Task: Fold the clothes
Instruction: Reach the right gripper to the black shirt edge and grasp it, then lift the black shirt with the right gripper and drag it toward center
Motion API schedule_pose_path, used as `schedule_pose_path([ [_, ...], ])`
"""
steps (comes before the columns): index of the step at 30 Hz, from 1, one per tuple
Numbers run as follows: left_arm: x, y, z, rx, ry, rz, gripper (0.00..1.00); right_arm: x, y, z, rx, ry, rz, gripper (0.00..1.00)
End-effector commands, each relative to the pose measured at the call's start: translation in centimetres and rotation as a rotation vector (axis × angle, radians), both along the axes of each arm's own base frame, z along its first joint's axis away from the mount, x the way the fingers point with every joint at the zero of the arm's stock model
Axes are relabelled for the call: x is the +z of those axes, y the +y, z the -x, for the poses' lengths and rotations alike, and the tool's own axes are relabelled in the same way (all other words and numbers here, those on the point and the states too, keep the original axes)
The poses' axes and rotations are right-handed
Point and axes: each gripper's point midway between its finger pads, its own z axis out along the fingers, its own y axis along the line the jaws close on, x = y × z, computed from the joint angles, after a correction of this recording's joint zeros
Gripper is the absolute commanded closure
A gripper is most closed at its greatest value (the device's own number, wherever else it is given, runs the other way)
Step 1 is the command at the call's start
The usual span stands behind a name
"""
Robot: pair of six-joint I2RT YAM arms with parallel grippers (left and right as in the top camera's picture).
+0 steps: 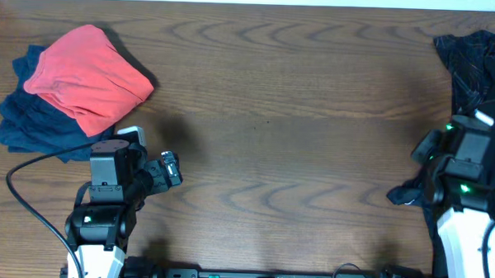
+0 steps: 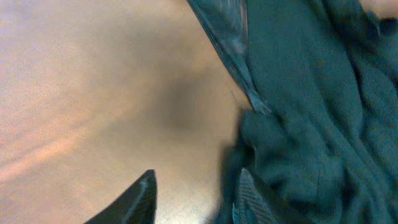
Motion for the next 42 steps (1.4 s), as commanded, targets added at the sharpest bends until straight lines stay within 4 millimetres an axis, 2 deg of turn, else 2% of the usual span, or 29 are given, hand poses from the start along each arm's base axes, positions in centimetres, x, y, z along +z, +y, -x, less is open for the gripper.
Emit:
schedule_pose_path([
  [1, 0.8, -0.1, -0.3, 0.000, -0.019, 0.009, 0.02, -3.9, -1.9, 2.4, -0.159, 0.112, 0.006, 0.51],
  [7, 0.8, -0.1, -0.3, -0.001, -0.018, 0.009, 0.02, -9.0, -2.5, 3.4, -0.202, 0.240, -0.023, 0.50],
  [12, 0.8, -0.1, -0.3, 0.000, -0.019, 0.009, 0.02, -11.0, -3.6, 3.5, -0.240, 0.276, -0.035, 0.50],
  [13, 0.8, -0.1, -0.3, 0.000, -0.018, 0.009, 0.02, -11.3, -3.8, 3.5, -0.246, 0.282, -0.039, 0.55],
  [14, 0.8, -0.1, -0.3, -0.001, -0.018, 0.009, 0.02, -11.5, -4.0, 3.6, -0.252, 0.287, -0.041, 0.66],
  [16, 0.8, -0.1, -0.3, 0.000, -0.019, 0.009, 0.02, -11.9, -4.2, 3.7, -0.260, 0.296, -0.043, 0.99],
  [21, 0.8, -0.1, -0.3, -0.001, -0.019, 0.009, 0.02, -11.7, -4.2, 3.5, -0.257, 0.288, -0.043, 0.99],
  [23, 0.8, -0.1, -0.3, 0.000, -0.019, 0.009, 0.02, -11.1, -4.0, 3.0, -0.229, 0.274, -0.047, 0.99],
  [25, 0.8, -0.1, -0.3, -0.001, -0.019, 0.008, 0.02, -9.3, -4.1, 2.1, -0.214, 0.235, -0.040, 0.99],
  [27, 0.8, -0.1, -0.3, -0.001, -0.019, 0.008, 0.02, -6.1, -4.5, 0.8, -0.207, 0.159, -0.021, 0.99],
  [30, 0.8, -0.1, -0.3, -0.001, -0.018, 0.008, 0.02, 0.8, -5.1, -1.9, -0.139, 0.003, 0.046, 0.99],
  [33, 0.8, -0.1, -0.3, -0.001, -0.017, 0.008, 0.02, 7.5, -4.0, -4.1, -0.019, -0.160, 0.068, 0.99],
  [35, 0.8, -0.1, -0.2, -0.001, -0.014, 0.008, 0.02, 10.2, -2.6, -5.0, 0.082, -0.231, 0.057, 0.99],
  [37, 0.8, -0.1, -0.2, 0.000, -0.014, 0.009, 0.02, 11.1, -1.7, -5.4, 0.143, -0.253, 0.055, 0.99],
  [40, 0.8, -0.1, -0.2, -0.001, -0.014, 0.008, 0.02, 11.1, -1.1, -5.6, 0.190, -0.254, 0.050, 0.99],
  [42, 0.8, -0.1, -0.2, 0.000, -0.014, 0.009, 0.02, 11.9, 0.1, -6.0, 0.257, -0.287, 0.028, 0.99],
])
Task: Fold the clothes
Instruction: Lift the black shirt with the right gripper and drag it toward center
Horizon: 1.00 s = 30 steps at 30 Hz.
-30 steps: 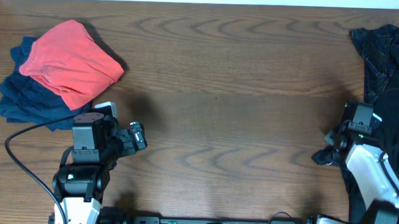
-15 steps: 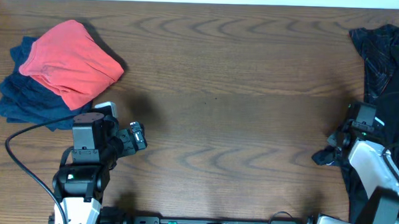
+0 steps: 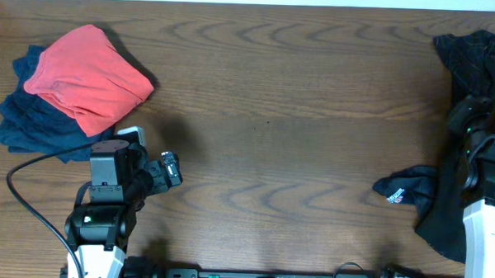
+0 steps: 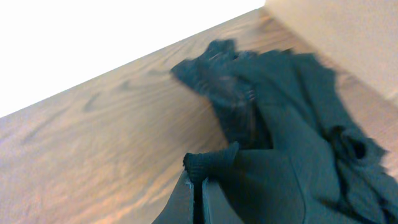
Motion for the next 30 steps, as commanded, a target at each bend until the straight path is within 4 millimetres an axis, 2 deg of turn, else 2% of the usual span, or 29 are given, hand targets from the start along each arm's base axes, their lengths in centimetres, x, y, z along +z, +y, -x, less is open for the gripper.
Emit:
schedule_pose_path([
  [1, 0.8, -0.1, -0.3, -0.001, -0.018, 0.008, 0.02, 1.0, 2.8, -1.1, 0.189, -0.040, -0.025, 0.99],
  [2, 0.8, -0.1, -0.3, -0.001, -0.018, 0.008, 0.02, 2.2, 3.8, -1.3, 0.241, -0.080, -0.039, 0.99],
  [4, 0.8, -0.1, -0.3, -0.001, -0.018, 0.008, 0.02, 5.8, 7.0, -1.6, 0.404, -0.191, -0.078, 0.99],
  [6, 0.8, -0.1, -0.3, 0.000, -0.018, 0.009, 0.02, 10.3, 11.6, -1.1, 0.645, -0.323, -0.113, 0.99],
  [7, 0.8, -0.1, -0.3, -0.001, -0.018, 0.008, 0.02, 12.0, 13.5, -0.7, 0.743, -0.370, -0.121, 0.99],
  [8, 0.8, -0.1, -0.3, 0.000, -0.018, 0.009, 0.02, 13.4, 15.8, -0.1, 0.854, -0.410, -0.131, 0.99],
  [10, 0.8, -0.1, -0.3, -0.001, -0.018, 0.008, 0.02, 14.3, 19.2, 0.9, 0.999, -0.436, -0.155, 0.99],
  [11, 0.8, -0.1, -0.3, 0.000, -0.018, 0.009, 0.02, 14.0, 21.1, 1.4, 1.070, -0.426, -0.162, 0.99],
  [13, 0.8, -0.1, -0.3, -0.001, -0.018, 0.008, 0.02, 12.0, 24.3, 2.0, 1.178, -0.361, -0.156, 0.99],
  [14, 0.8, -0.1, -0.3, 0.000, -0.017, 0.009, 0.02, 10.8, 25.7, 2.1, 1.222, -0.325, -0.151, 0.99],
  [15, 0.8, -0.1, -0.3, 0.000, -0.017, 0.009, 0.02, 8.7, 27.7, 2.1, 1.274, -0.265, -0.150, 0.98],
  [16, 0.8, -0.1, -0.3, 0.000, -0.018, 0.009, 0.02, 7.7, 28.5, 2.0, 1.292, -0.235, -0.151, 0.97],
  [19, 0.8, -0.1, -0.3, 0.000, -0.018, 0.009, 0.02, 2.6, 31.9, 1.2, 1.337, -0.089, -0.160, 0.93],
  [22, 0.8, -0.1, -0.3, 0.000, -0.018, 0.009, 0.02, -2.3, 33.9, -0.9, 1.309, 0.026, -0.131, 0.94],
  [24, 0.8, -0.1, -0.3, 0.000, -0.019, 0.009, 0.02, -4.5, 34.8, -2.7, 1.284, 0.047, -0.096, 0.96],
  [27, 1.0, -0.1, -0.5, 0.000, -0.030, 0.009, 0.02, -5.9, 36.3, -5.8, 1.256, -0.013, -0.057, 0.99],
  [30, 1.3, -0.1, -0.8, 0.000, -0.046, 0.008, 0.02, -4.1, 36.2, -9.4, 1.115, -0.153, -0.076, 0.97],
])
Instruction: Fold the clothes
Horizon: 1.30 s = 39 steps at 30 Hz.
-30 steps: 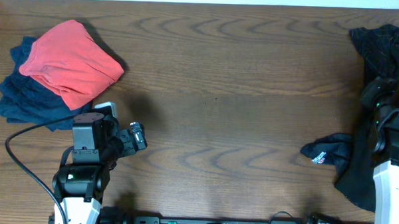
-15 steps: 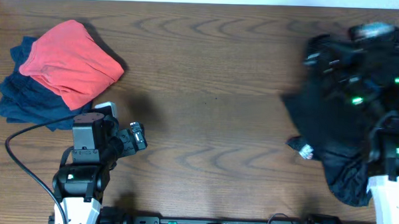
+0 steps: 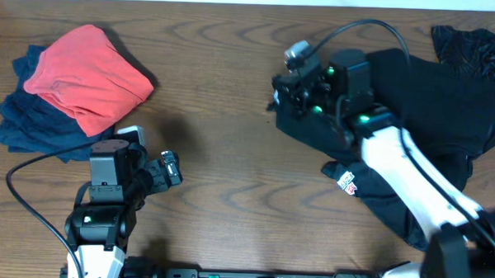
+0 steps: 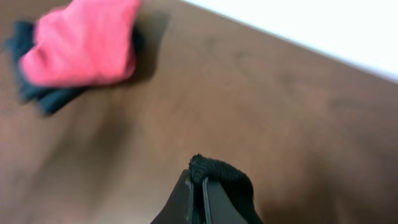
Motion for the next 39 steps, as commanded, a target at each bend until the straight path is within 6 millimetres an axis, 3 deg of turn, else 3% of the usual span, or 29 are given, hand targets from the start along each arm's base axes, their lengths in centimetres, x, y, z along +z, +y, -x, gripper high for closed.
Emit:
schedule_pose_path([
  [1, 1.2, 0.0, -0.7, 0.000, -0.043, 0.008, 0.02, 2.8, -1.3, -3.3, -0.189, -0.090, -0.067, 0.94],
  [4, 1.5, 0.0, -1.1, 0.000, -0.061, 0.008, 0.02, 7.5, -3.3, -5.5, -0.321, -0.230, -0.169, 0.94],
  [5, 1.6, 0.0, -1.2, 0.000, -0.066, 0.008, 0.02, 8.7, -4.3, -6.0, -0.368, -0.263, -0.181, 0.88],
  [6, 1.7, 0.0, -1.2, 0.000, -0.071, 0.007, 0.02, 9.5, -5.5, -6.5, -0.426, -0.282, -0.184, 0.75],
  [7, 1.8, 0.0, -1.3, 0.000, -0.076, 0.008, 0.02, 10.0, -6.9, -7.1, -0.492, -0.288, -0.184, 0.56],
  [8, 1.8, 0.0, -1.4, 0.003, -0.079, 0.010, 0.02, 10.0, -8.4, -7.5, -0.552, -0.283, -0.178, 0.54],
  [10, 1.9, 0.0, -1.5, 0.016, -0.081, 0.022, 0.02, 8.8, -11.0, -7.9, -0.639, -0.245, -0.124, 0.46],
  [11, 1.9, 0.0, -1.5, 0.024, -0.080, 0.029, 0.02, 7.6, -12.4, -7.9, -0.684, -0.205, -0.082, 0.28],
  [13, 1.9, 0.0, -1.5, 0.033, -0.078, 0.037, 0.02, 4.9, -14.8, -7.3, -0.755, -0.114, 0.009, 0.02],
  [15, 1.9, -0.1, -1.5, 0.037, -0.077, 0.048, 0.02, 2.4, -16.9, -6.3, -0.809, -0.022, 0.098, 0.01],
  [19, 2.3, -2.2, -1.6, -0.049, -0.083, 0.138, 0.02, -1.1, -20.0, -2.9, -0.873, 0.147, 0.259, 0.01],
  [21, 2.2, -3.0, -2.0, -0.078, -0.081, 0.171, 0.02, -2.5, -20.1, -0.8, -0.841, 0.240, 0.311, 0.01],
  [26, 1.1, -3.8, -3.4, -0.084, -0.050, 0.207, 0.02, -6.1, -15.8, 3.8, -0.452, 0.414, 0.385, 0.08],
  [30, -0.3, -5.4, -4.4, -0.136, -0.017, 0.207, 0.02, -9.7, -14.8, 6.8, -0.342, 0.526, 0.458, 0.10],
  [39, -3.1, -6.4, -4.3, -0.160, 0.082, 0.207, 0.02, -15.3, -11.6, 8.5, -0.213, 0.547, 0.540, 0.08],
])
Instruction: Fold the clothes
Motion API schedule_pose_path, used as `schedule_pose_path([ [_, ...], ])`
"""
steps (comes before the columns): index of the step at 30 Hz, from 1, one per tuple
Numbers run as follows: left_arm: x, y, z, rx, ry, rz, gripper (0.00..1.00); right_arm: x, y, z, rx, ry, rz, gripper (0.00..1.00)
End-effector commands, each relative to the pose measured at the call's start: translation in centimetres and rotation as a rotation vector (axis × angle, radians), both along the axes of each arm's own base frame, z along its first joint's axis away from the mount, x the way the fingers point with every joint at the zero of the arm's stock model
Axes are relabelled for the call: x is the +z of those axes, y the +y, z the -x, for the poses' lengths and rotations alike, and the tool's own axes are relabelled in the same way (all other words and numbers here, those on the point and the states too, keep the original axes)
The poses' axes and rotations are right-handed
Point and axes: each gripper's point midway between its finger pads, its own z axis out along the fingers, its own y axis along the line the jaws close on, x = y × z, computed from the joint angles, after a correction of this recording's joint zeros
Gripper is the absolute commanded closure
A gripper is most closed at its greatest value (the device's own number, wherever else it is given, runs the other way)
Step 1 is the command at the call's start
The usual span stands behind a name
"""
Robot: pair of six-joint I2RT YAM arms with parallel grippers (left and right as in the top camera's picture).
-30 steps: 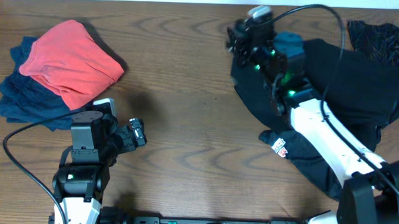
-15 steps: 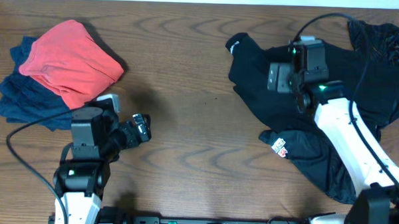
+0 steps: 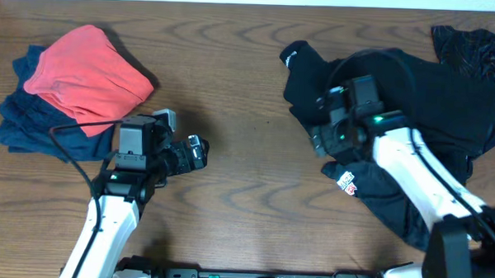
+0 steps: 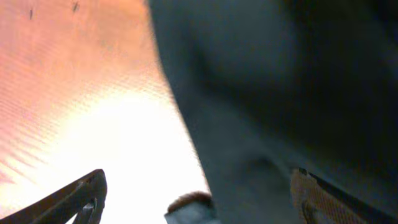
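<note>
A black garment (image 3: 414,103) lies spread and rumpled over the right half of the table, one cuff (image 3: 296,54) pointing to the far left and a white-and-red label (image 3: 345,182) near its front edge. My right gripper (image 3: 324,140) hovers low over the garment's left edge. In the right wrist view the gripper (image 4: 199,199) is open, its fingers (image 4: 87,193) wide apart, with the dark cloth (image 4: 280,93) and bare wood under them. My left gripper (image 3: 199,151) is above bare table at centre left, pointing right; its jaw state does not show.
A folded red garment (image 3: 89,76) rests on a navy one (image 3: 33,123) at the far left. Another dark, striped garment (image 3: 473,48) is bunched in the far right corner. The wooden table (image 3: 229,196) shows bare between the two arms.
My right gripper, then shut on a fold of the black garment, is now open and nearer the front, over the garment's left edge. The left arm has moved forward and right.
My right gripper stood open beside dark cloth at the table's right edge. Then it was shut on a fold of the black garment there. Then it held that fold over the table's middle, the garment drawn leftward. Now the garment lies spread and let go.
</note>
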Motion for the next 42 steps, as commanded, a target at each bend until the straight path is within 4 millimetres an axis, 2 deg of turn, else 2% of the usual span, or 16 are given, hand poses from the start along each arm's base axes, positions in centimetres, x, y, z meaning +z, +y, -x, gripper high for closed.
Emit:
schedule_pose_path([
  [1, 0.3, -0.3, -0.3, -0.001, 0.000, 0.013, 0.02, -2.0, 1.5, 0.5, 0.075, 0.016, 0.013, 0.07],
  [7, 0.3, -0.2, -0.3, 0.001, 0.000, 0.010, 0.02, -5.2, 1.8, -0.8, 0.039, 0.016, 0.065, 0.08],
  [11, 0.3, -0.2, -0.3, 0.001, 0.000, 0.010, 0.02, -7.0, 0.8, -1.7, -0.054, 0.012, 0.109, 0.12],
  [13, 0.3, -0.2, -0.3, 0.001, 0.000, 0.010, 0.02, -7.4, 0.0, -2.4, -0.114, -0.013, 0.147, 0.16],
  [16, 0.3, -0.2, -0.3, 0.001, 0.000, 0.010, 0.02, -7.3, -1.0, -3.3, -0.184, -0.055, 0.183, 0.27],
  [19, 0.3, -0.2, -0.3, 0.001, 0.000, 0.010, 0.02, -6.8, -0.8, -4.3, -0.192, -0.099, 0.175, 0.51],
  [23, 0.3, -0.2, -0.3, 0.001, 0.000, 0.010, 0.02, -6.3, -0.1, -5.3, -0.190, -0.141, 0.139, 0.98],
  [26, 0.3, -0.2, -0.3, 0.001, 0.000, 0.010, 0.02, -6.5, 1.1, -4.9, -0.128, -0.121, 0.101, 0.99],
  [31, 0.3, -0.2, -0.3, 0.001, 0.000, 0.010, 0.02, -6.5, 6.1, -2.8, 0.123, -0.073, -0.030, 0.99],
  [33, 0.3, -0.2, -0.3, 0.001, 0.000, 0.010, 0.02, -6.4, 7.2, -2.2, 0.155, -0.074, -0.028, 0.99],
  [35, 0.3, -0.2, -0.3, 0.001, 0.000, 0.010, 0.02, -6.5, 6.6, -2.4, 0.105, -0.100, 0.050, 0.99],
  [37, 0.3, -0.3, -0.3, -0.003, 0.000, 0.016, 0.02, -6.2, 4.3, -3.3, -0.081, -0.151, 0.156, 0.99],
  [39, 0.5, -0.7, -0.3, -0.019, -0.005, 0.037, 0.02, -5.4, 3.7, -3.6, -0.141, -0.173, 0.164, 0.98],
  [40, 0.6, -0.9, -0.4, -0.025, -0.009, 0.042, 0.02, -4.8, 3.7, -3.7, -0.156, -0.182, 0.151, 0.94],
  [42, 0.9, -1.5, -0.5, -0.043, -0.027, 0.043, 0.02, -2.8, 3.3, -4.1, -0.207, -0.212, 0.113, 0.81],
])
